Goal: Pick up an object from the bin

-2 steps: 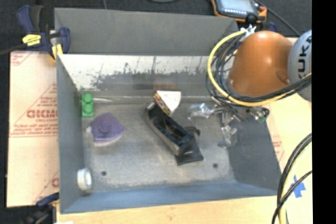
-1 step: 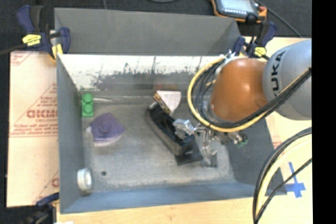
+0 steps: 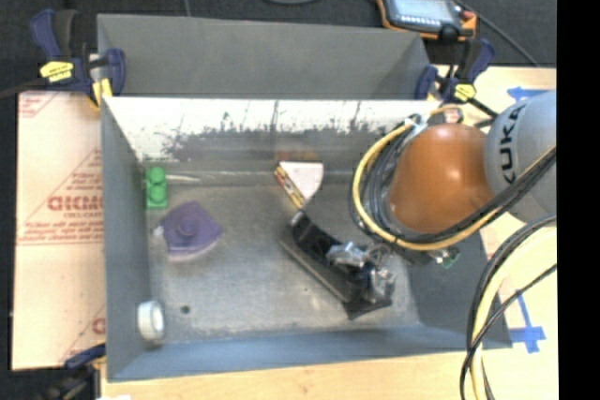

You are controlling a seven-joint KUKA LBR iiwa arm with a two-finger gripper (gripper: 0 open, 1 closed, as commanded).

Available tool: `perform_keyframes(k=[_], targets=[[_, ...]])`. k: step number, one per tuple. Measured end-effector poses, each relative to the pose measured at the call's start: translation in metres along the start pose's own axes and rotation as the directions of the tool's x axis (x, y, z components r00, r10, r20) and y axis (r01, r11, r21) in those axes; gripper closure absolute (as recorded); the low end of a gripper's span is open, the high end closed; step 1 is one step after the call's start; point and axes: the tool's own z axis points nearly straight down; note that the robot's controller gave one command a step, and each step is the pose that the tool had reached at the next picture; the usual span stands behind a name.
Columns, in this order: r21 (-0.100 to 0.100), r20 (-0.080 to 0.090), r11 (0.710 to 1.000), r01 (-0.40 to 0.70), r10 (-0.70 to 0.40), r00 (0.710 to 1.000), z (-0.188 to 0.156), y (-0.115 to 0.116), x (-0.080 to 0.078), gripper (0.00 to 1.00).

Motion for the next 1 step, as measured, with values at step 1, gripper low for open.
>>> perform_keyframes(k=[1], targets=[[0.0, 0.0, 1.0, 0.0, 0.0, 1.0, 0.0, 0.0, 0.0, 1.0]])
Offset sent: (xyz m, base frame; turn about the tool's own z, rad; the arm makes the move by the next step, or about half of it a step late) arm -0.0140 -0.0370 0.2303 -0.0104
